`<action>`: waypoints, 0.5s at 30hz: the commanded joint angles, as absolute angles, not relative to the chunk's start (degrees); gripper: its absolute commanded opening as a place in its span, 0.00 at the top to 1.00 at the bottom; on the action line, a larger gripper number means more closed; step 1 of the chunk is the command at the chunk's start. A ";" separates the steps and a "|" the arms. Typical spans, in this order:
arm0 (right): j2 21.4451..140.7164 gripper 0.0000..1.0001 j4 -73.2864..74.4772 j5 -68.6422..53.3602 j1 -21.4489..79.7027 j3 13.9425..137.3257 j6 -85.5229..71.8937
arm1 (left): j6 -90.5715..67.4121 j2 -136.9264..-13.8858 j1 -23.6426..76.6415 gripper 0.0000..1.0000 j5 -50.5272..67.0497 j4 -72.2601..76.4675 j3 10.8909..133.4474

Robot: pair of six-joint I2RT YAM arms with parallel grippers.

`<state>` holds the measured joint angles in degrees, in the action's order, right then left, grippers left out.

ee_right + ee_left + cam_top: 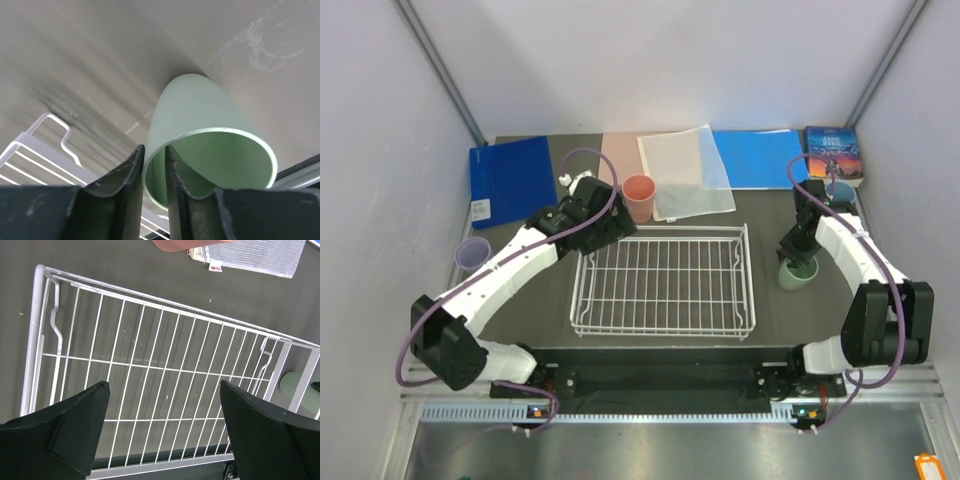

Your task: Unload the cups from the dish rack

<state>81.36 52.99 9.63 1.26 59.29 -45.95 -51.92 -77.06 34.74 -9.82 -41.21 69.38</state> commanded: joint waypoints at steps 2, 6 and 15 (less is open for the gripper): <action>74.11 0.71 51.95 11.16 0.88 61.43 -44.74 | -50.28 -77.52 34.63 0.04 -8.44 -39.38 72.07; 68.47 0.60 51.58 12.21 2.02 67.29 -43.25 | -49.75 -76.12 34.63 0.04 -10.72 -39.46 72.16; 55.04 0.17 38.26 21.07 18.93 70.34 -35.69 | -43.60 -75.32 34.80 0.01 -17.14 -42.53 73.12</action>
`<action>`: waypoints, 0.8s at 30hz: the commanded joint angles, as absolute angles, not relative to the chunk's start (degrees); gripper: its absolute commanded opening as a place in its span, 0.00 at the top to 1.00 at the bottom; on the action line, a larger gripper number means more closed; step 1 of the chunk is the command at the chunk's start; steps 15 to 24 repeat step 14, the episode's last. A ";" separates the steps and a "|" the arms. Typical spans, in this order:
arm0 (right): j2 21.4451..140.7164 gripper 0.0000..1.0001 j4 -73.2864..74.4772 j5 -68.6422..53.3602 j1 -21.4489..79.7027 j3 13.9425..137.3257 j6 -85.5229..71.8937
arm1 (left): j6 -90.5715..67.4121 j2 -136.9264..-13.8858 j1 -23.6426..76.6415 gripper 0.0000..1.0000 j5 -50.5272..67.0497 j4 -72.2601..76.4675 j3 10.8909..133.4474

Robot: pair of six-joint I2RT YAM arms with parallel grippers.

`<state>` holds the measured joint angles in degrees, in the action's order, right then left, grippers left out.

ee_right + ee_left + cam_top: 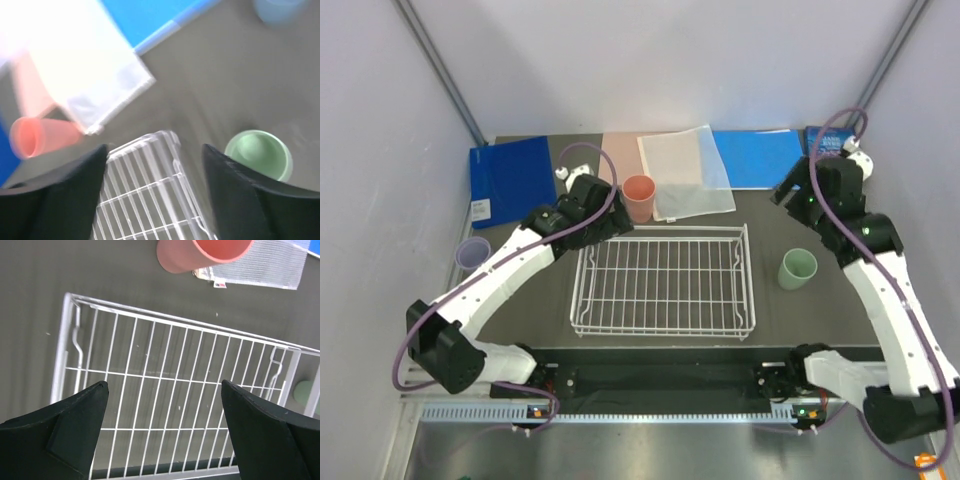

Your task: Unload the cups from the dish rack

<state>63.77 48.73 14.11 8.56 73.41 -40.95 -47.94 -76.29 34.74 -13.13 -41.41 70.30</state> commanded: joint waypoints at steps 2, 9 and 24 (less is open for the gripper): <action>50.99 0.02 32.81 28.19 23.97 67.95 -33.49 | -42.11 -75.85 34.89 0.01 -18.19 -44.98 72.95; 49.39 0.00 21.37 53.48 45.93 60.04 -23.04 | -36.66 -71.56 36.56 0.01 -17.93 -44.40 68.39; 52.20 0.00 8.37 61.69 55.27 56.43 -8.99 | -34.72 -67.77 37.18 0.01 -20.74 -44.91 67.15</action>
